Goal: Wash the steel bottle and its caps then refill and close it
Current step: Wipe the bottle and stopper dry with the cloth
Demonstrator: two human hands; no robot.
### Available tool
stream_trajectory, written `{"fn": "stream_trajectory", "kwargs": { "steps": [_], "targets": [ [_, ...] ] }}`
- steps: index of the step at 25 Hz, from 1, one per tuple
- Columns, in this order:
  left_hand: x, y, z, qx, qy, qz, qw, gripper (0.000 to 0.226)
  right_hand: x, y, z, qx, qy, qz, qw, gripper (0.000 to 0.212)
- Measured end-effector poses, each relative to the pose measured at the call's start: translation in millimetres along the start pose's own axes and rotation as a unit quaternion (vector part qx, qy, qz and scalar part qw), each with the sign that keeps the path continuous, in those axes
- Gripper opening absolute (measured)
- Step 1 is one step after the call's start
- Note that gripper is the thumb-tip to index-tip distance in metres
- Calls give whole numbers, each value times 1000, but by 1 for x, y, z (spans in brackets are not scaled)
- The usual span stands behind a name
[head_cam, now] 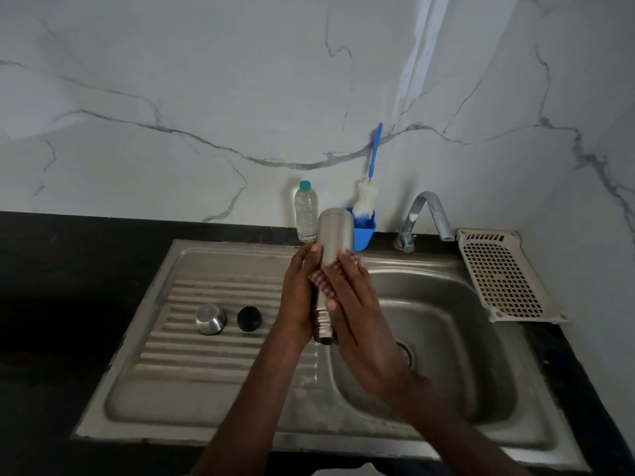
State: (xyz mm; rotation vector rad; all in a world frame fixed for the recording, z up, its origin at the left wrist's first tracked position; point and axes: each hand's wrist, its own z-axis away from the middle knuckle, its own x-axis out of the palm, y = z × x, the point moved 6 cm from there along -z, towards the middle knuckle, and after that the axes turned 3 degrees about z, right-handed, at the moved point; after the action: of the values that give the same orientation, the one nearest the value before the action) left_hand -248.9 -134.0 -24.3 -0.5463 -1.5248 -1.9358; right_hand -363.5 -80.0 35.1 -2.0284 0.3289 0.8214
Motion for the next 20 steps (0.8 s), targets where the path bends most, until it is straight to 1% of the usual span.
{"fn": "stream_trajectory", "kwargs": {
  "steps": [2, 3, 5, 6, 7, 9, 10, 11, 13, 14, 15, 17, 18, 19, 20],
  "targets": [
    [4, -2, 10, -11, 0, -23, 1000, 56, -3, 17, -32, 23, 28, 17, 999, 50],
    [9, -4, 16, -32, -4, -29, 999, 54, -10, 27, -50, 59, 59, -3, 997, 50],
    [16, -4, 21, -56, 2, -28, 998, 54, -20, 43, -78, 152, 115, -83, 978, 49],
    [19, -3, 21, -55, 3, -26, 998, 56, -19, 44, -84, 179, 116, -129, 969, 49],
    [22, -1, 22, -50, -4, -24, 998, 59, -15, 42, -83, 186, 100, -172, 962, 48],
    [24, 1, 18, -37, -21, 14, 999, 64, -3, 32, -61, 182, 42, -223, 957, 45],
    [20, 2, 16, -30, -21, 40, 999, 66, 2, 26, -43, 172, 13, -231, 958, 48],
    [12, 3, 13, -20, -8, 57, 998, 68, 7, 20, -22, 153, -10, -220, 963, 51],
    [-4, 3, 3, -4, 16, 58, 998, 74, 8, 3, 11, 87, -34, -154, 984, 55],
    [-8, 3, -1, 1, 7, 48, 999, 76, 6, -2, 15, 50, -35, -110, 992, 54],
    [-6, 3, -1, 4, -8, 34, 999, 73, 2, -6, 10, 19, -28, -56, 998, 52],
    [2, 1, 4, 6, -23, -6, 1000, 59, -6, -4, -14, -13, 4, 58, 998, 50],
    [8, 2, 8, 14, -30, -21, 999, 51, -12, 0, -31, -7, 31, 76, 997, 50],
    [13, 3, 12, 19, -34, -28, 999, 45, -20, 9, -47, 21, 64, 60, 996, 49],
    [18, 4, 17, 16, -36, -32, 999, 43, -30, 18, -61, 71, 95, 22, 993, 48]
  ]
}}
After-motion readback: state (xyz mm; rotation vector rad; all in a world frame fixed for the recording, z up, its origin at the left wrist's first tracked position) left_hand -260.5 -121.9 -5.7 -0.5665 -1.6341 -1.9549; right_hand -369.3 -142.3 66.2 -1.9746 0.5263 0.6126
